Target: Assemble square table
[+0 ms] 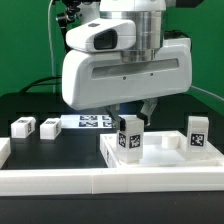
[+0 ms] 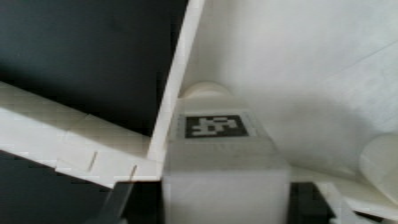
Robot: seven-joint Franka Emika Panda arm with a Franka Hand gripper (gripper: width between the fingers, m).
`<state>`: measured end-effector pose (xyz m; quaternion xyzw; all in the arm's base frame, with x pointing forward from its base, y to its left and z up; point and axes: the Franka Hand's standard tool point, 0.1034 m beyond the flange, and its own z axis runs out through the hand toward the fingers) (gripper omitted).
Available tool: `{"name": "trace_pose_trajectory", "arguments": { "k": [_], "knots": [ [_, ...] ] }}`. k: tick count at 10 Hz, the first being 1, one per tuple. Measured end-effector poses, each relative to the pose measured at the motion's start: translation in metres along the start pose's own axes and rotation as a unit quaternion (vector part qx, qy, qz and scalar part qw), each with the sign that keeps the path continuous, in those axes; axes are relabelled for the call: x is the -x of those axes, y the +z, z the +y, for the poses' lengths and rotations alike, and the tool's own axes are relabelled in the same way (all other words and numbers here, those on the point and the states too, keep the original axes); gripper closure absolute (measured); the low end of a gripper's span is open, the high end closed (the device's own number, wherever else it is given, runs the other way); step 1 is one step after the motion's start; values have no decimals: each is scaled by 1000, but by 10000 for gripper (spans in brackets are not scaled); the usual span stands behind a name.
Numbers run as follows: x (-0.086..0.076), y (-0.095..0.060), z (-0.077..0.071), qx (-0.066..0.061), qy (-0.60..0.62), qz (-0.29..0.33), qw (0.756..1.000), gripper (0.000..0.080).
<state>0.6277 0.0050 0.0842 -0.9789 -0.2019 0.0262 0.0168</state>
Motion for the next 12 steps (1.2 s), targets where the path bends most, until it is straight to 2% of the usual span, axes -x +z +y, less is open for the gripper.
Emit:
{"name": "trace_pose_trajectory", "arguments": {
  "k": [3, 5, 6, 8, 10, 11, 12],
  "knots": [
    [0, -1, 5, 3, 95, 7, 995, 509],
    [2, 0, 7, 9, 190, 25, 981, 509],
    [3, 0, 7, 5, 231, 31, 973, 509],
    [2, 1, 9, -1, 315, 42, 948, 509],
    [0, 1, 7, -5, 436, 48, 899, 509],
    [0, 1, 7, -5, 441, 48, 896, 509],
    [0, 1, 6, -9, 477, 48, 877, 509]
  ]
}}
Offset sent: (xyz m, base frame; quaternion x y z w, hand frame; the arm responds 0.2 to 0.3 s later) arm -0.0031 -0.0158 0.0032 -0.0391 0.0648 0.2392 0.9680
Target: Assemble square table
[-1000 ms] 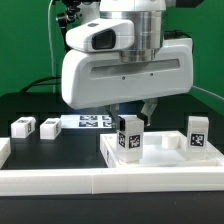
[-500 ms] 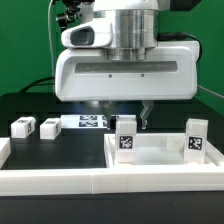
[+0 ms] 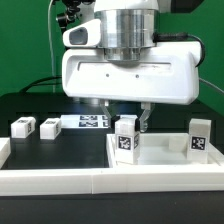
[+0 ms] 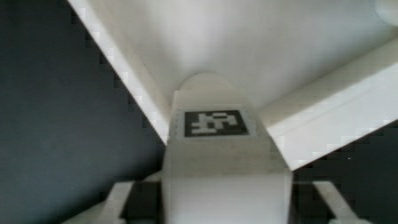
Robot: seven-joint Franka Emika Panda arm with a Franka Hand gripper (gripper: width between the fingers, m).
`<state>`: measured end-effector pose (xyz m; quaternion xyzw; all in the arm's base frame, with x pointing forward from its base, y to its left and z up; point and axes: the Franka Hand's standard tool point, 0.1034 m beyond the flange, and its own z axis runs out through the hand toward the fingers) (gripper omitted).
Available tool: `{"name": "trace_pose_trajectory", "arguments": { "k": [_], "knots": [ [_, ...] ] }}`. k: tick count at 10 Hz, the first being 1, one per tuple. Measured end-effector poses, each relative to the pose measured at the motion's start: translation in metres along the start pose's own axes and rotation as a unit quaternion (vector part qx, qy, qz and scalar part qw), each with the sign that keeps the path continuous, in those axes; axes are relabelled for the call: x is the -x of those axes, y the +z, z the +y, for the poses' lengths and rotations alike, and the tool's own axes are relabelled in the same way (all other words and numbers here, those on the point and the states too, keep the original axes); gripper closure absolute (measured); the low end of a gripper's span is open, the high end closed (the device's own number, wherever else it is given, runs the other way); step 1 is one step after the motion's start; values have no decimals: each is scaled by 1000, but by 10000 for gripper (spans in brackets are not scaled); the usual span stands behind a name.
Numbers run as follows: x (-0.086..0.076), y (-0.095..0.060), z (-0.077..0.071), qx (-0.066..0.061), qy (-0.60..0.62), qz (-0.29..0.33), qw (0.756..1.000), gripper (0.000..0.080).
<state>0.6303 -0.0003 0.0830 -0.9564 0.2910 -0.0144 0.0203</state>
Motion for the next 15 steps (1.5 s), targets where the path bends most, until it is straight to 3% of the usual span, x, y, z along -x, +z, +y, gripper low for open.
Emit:
{"name": "trace_pose_trajectory", "arguments": {
  "k": [3, 4, 5, 10, 11, 14, 15],
  "knots": [
    [1, 1, -1, -4, 105, -1, 994, 509],
    [2, 0, 1, -18, 179, -1, 984, 509],
    [3, 0, 1, -19, 219, -2, 976, 509],
    [4, 1, 1, -21, 407, -12, 913, 509],
    [4, 1, 1, -20, 453, -16, 891, 509],
    [5, 2, 0, -21, 470, -18, 882, 500],
    [5, 2, 0, -21, 461, -18, 887, 309]
  ]
}}
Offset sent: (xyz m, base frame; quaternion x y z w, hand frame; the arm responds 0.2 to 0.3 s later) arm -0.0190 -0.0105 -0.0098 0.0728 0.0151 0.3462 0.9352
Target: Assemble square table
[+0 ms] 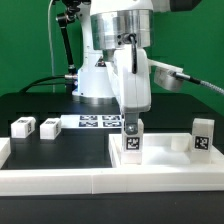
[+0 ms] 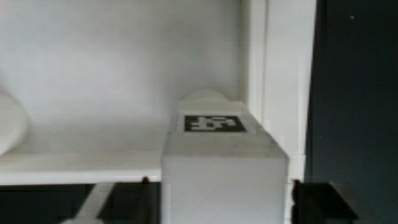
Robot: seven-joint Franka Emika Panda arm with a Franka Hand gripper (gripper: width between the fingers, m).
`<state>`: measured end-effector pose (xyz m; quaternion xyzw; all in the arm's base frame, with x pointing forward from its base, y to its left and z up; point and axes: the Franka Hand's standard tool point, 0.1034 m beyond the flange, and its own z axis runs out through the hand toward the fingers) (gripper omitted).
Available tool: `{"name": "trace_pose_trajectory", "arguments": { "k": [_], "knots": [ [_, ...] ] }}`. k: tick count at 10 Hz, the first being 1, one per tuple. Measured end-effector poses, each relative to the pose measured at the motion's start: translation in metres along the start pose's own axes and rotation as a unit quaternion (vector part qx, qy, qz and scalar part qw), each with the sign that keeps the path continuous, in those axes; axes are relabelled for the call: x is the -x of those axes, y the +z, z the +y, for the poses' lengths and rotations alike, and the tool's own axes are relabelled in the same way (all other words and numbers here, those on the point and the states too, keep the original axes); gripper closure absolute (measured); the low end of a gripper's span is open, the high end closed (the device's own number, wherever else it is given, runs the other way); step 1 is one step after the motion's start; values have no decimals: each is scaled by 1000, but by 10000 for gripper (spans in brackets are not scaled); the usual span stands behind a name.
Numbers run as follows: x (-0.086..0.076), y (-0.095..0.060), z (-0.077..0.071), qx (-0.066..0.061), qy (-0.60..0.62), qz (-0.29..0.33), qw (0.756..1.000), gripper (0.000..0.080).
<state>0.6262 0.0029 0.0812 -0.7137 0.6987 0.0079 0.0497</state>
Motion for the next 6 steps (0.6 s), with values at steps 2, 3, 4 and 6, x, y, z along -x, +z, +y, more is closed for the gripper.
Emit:
{"name": "trace_pose_trajectory", "arguments": {
  "k": [2, 3, 4, 6],
  "knots": [
    [0, 0, -2, -7, -40, 2, 999, 187],
    [0, 1, -1, -10, -67, 4, 998, 157],
    [2, 1, -1, -10, -126, 4, 992, 152],
    [1, 1, -1, -9, -205, 5, 979, 150]
  ]
}}
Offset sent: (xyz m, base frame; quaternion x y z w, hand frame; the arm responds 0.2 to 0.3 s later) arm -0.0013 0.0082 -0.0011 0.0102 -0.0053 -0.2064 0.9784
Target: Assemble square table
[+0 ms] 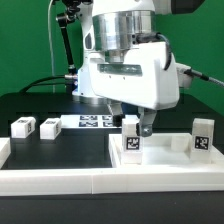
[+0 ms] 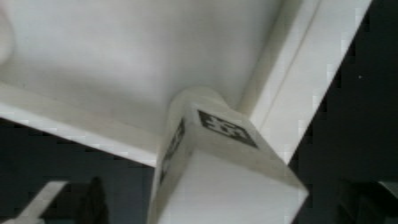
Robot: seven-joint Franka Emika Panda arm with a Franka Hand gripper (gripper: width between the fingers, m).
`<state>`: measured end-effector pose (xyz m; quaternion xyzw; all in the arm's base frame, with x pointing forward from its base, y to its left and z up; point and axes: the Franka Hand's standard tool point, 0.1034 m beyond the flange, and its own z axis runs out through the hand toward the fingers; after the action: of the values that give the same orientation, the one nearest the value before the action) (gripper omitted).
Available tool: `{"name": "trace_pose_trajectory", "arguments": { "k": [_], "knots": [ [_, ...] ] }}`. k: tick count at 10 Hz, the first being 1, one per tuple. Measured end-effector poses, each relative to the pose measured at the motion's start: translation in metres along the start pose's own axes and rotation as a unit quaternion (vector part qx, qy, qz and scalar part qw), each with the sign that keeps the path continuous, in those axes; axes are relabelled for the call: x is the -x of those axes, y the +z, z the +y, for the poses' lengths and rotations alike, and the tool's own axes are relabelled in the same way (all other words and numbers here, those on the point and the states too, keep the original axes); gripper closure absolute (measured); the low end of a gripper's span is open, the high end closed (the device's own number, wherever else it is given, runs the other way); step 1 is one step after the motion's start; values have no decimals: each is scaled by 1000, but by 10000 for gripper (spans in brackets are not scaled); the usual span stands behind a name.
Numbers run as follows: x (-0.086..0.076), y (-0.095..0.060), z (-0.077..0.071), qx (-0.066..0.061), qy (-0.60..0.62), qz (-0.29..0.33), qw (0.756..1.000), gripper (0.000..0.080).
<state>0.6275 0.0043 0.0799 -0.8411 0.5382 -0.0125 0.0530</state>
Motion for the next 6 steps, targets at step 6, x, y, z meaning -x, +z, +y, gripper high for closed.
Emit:
{"name": "trace_pose_trajectory", "arguments": {
  "k": [6],
  "knots": [
    [5, 2, -2, 4, -304, 5, 953, 150]
  ]
}}
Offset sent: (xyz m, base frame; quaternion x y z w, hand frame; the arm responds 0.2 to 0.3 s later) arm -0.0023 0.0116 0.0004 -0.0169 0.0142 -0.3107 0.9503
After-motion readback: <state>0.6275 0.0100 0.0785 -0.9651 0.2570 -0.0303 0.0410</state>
